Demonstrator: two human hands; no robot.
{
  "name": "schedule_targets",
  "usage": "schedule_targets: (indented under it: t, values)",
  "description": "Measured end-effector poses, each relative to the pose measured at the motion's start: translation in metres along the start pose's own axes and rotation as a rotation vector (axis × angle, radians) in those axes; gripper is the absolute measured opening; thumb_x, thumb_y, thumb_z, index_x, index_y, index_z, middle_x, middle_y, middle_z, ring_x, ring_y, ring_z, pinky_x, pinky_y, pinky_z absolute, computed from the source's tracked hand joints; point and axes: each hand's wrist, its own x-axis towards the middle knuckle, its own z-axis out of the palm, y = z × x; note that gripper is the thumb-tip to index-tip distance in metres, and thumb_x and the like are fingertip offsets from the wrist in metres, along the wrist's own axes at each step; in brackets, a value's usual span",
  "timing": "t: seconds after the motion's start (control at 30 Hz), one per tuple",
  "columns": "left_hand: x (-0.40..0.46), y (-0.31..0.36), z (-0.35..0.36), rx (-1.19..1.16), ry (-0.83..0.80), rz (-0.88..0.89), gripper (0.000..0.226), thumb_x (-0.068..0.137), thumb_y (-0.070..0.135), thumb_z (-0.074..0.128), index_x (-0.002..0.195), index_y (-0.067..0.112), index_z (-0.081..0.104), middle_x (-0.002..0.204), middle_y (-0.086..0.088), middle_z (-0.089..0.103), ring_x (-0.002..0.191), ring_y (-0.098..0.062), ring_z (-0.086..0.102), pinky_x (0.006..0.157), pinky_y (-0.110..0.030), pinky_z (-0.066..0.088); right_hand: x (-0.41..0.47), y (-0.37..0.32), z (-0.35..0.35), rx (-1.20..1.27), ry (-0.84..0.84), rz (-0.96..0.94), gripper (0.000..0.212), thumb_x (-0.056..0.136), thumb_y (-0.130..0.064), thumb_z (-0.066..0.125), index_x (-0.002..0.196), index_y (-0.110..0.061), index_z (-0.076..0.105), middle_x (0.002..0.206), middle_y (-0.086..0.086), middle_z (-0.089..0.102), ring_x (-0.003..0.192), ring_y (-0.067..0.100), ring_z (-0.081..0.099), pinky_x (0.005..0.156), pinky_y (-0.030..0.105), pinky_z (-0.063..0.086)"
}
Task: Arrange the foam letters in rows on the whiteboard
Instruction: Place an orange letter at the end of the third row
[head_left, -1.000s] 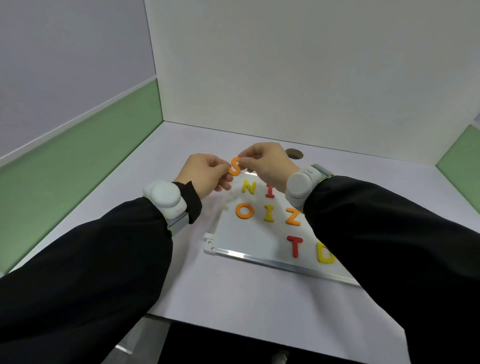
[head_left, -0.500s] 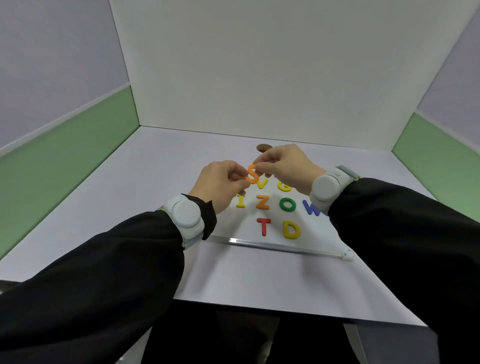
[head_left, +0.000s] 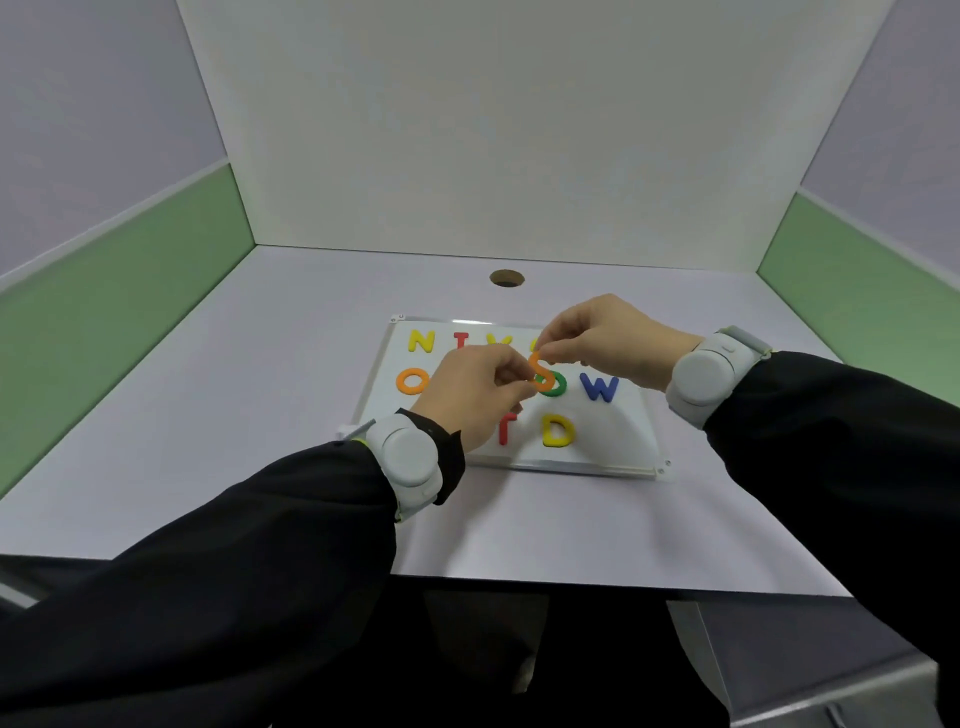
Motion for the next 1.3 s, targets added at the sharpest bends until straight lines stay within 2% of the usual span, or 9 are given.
schedule_targets:
  t: [0.1, 0.23, 0.33, 0.43, 0.57, 0.7, 0.87, 1.17, 1.3]
  values:
    - [-0.003, 0.003, 0.013, 0.078, -0.019, 0.027, 0.007, 0.090, 0.023, 0.067, 0.095, 0.022, 0.071, 0.082, 0.007, 0.070, 0.074, -0.012, 0.069, 0.078, -0.034, 0.058, -0.006, 0.006, -0.004, -0.036, -0.006, 0.031, 0.006, 0.085, -0.018, 0.074, 0.088, -0.015, 0.079, 0.078, -0.006, 0.071, 0.075, 0.009, 0.059, 0.065, 0.019, 0.043]
    - [-0.012, 0.010, 0.025, 0.274, -0.082, 0.073, 0.026, 0.094, 0.029, 0.055, 0.116, 0.026, 0.069, 0.089, 0.009, 0.066, 0.084, -0.012, 0.058, 0.079, -0.028, 0.049, -0.014, 0.021, -0.006, -0.059, -0.028, 0.088, 0.008, 0.084, -0.018, 0.073, 0.085, -0.013, 0.079, 0.087, 0.014, 0.074, 0.078, 0.022, 0.064, 0.077, 0.038, 0.057]
    - [-0.022, 0.016, 0.038, 0.384, -0.140, 0.128, 0.034, 0.095, 0.031, 0.049, 0.126, 0.029, 0.063, 0.087, 0.006, 0.065, 0.086, -0.016, 0.060, 0.078, -0.031, 0.050, -0.021, 0.034, -0.006, -0.028, -0.022, 0.102, 0.007, 0.084, -0.012, 0.072, 0.082, -0.011, 0.079, 0.083, 0.011, 0.074, 0.073, 0.017, 0.061, 0.074, 0.033, 0.055]
    - [-0.028, 0.019, 0.056, 0.506, -0.177, 0.171, 0.029, 0.097, 0.033, 0.043, 0.121, 0.027, 0.060, 0.090, 0.002, 0.066, 0.086, -0.021, 0.062, 0.065, -0.030, 0.044, -0.030, 0.047, -0.005, 0.002, 0.006, 0.133, 0.008, 0.084, -0.011, 0.072, 0.079, -0.013, 0.078, 0.082, -0.001, 0.073, 0.078, 0.011, 0.062, 0.072, 0.022, 0.047]
    - [-0.038, 0.026, 0.071, 0.649, -0.168, 0.217, 0.028, 0.098, 0.035, 0.037, 0.119, 0.023, 0.051, 0.085, -0.002, 0.061, 0.079, -0.025, 0.061, 0.063, -0.033, 0.048, -0.040, 0.061, -0.005, 0.007, 0.024, 0.158, 0.007, 0.083, -0.014, 0.072, 0.083, -0.012, 0.079, 0.085, 0.002, 0.075, 0.081, 0.013, 0.063, 0.074, 0.024, 0.050]
    - [-0.047, 0.035, 0.086, 0.735, -0.179, 0.249, 0.041, 0.098, 0.036, 0.036, 0.136, 0.022, 0.040, 0.079, -0.001, 0.058, 0.066, -0.024, 0.052, 0.055, -0.032, 0.037, -0.048, 0.071, -0.006, -0.013, 0.031, 0.151, 0.007, 0.081, -0.015, 0.072, 0.080, -0.014, 0.079, 0.085, 0.003, 0.076, 0.084, 0.017, 0.066, 0.082, 0.033, 0.055]
    - [-0.056, 0.046, 0.096, 0.799, -0.237, 0.189, 0.055, 0.097, 0.033, 0.038, 0.149, 0.017, 0.026, 0.074, -0.001, 0.051, 0.062, -0.023, 0.046, 0.055, -0.031, 0.030, -0.051, 0.076, -0.006, -0.049, 0.038, 0.117, 0.006, 0.080, -0.017, 0.073, 0.081, -0.016, 0.079, 0.082, -0.001, 0.076, 0.085, 0.016, 0.068, 0.079, 0.029, 0.055]
    - [-0.058, 0.052, 0.096, 0.793, -0.290, 0.111, 0.062, 0.098, 0.033, 0.037, 0.154, 0.018, 0.017, 0.079, -0.002, 0.052, 0.069, -0.024, 0.049, 0.060, -0.033, 0.034, -0.053, 0.085, 0.000, -0.023, 0.088, 0.085, 0.006, 0.083, -0.019, 0.072, 0.084, -0.016, 0.078, 0.084, -0.002, 0.075, 0.086, 0.015, 0.070, 0.079, 0.026, 0.056]
    - [-0.060, 0.053, 0.096, 0.806, -0.290, 0.096, 0.065, 0.099, 0.033, 0.036, 0.156, 0.018, 0.010, 0.080, -0.002, 0.052, 0.069, -0.023, 0.049, 0.060, -0.033, 0.034, -0.053, 0.088, 0.002, -0.023, 0.099, 0.087, 0.008, 0.086, -0.022, 0.072, 0.085, -0.015, 0.078, 0.083, -0.003, 0.074, 0.084, 0.014, 0.069, 0.073, 0.021, 0.054]
